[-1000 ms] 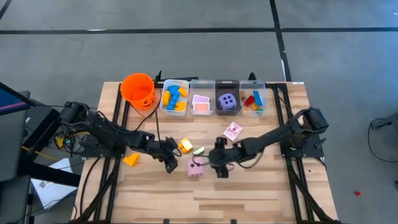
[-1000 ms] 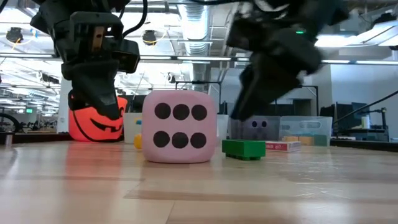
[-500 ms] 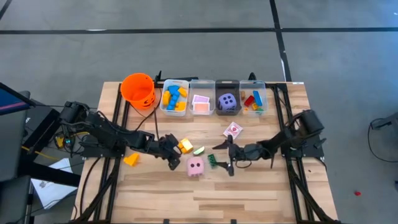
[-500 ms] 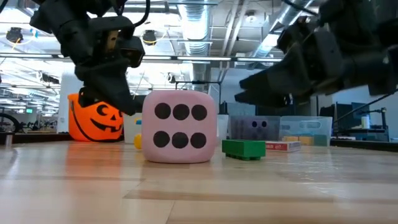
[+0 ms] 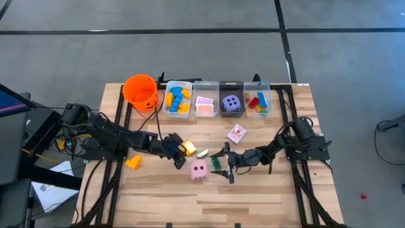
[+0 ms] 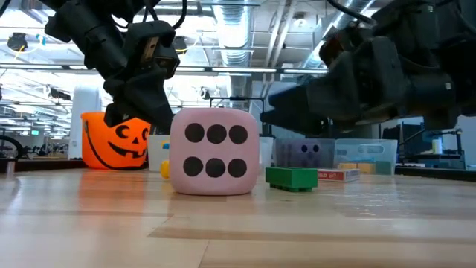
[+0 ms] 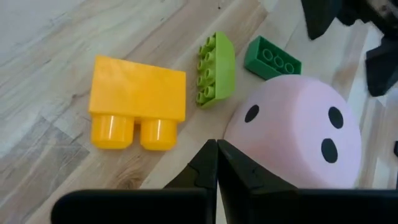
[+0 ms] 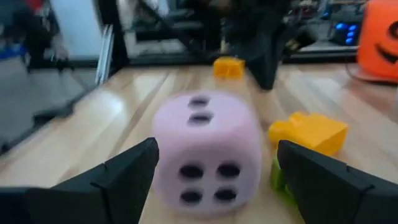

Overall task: Pick & Place Toys
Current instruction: Put the pink dice into the black bin

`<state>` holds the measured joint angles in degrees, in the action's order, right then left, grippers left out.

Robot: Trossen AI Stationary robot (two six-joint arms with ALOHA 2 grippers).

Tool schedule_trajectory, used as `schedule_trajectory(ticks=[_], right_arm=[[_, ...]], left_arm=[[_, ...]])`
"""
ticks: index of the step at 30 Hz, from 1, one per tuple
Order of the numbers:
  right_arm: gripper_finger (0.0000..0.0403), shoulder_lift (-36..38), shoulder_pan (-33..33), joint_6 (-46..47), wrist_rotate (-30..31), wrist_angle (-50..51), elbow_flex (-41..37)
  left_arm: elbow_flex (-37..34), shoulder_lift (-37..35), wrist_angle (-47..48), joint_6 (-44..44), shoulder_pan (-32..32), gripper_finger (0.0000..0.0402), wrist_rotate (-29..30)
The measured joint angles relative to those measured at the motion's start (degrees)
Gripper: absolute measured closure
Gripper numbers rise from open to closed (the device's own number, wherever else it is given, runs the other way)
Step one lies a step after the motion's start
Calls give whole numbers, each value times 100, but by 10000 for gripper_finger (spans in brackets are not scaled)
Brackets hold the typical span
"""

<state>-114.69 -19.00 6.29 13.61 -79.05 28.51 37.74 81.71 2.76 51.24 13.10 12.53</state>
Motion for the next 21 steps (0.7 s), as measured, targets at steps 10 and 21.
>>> schedule_trajectory(ticks=[10, 21], right_arm=[[71, 1, -108, -33, -172, 193, -251], [13, 1, -46, -182, -301, 191, -222]], left_arm=[[0, 0, -61, 4, 0, 401, -2], [0, 0, -83, 11, 0, 401, 310]])
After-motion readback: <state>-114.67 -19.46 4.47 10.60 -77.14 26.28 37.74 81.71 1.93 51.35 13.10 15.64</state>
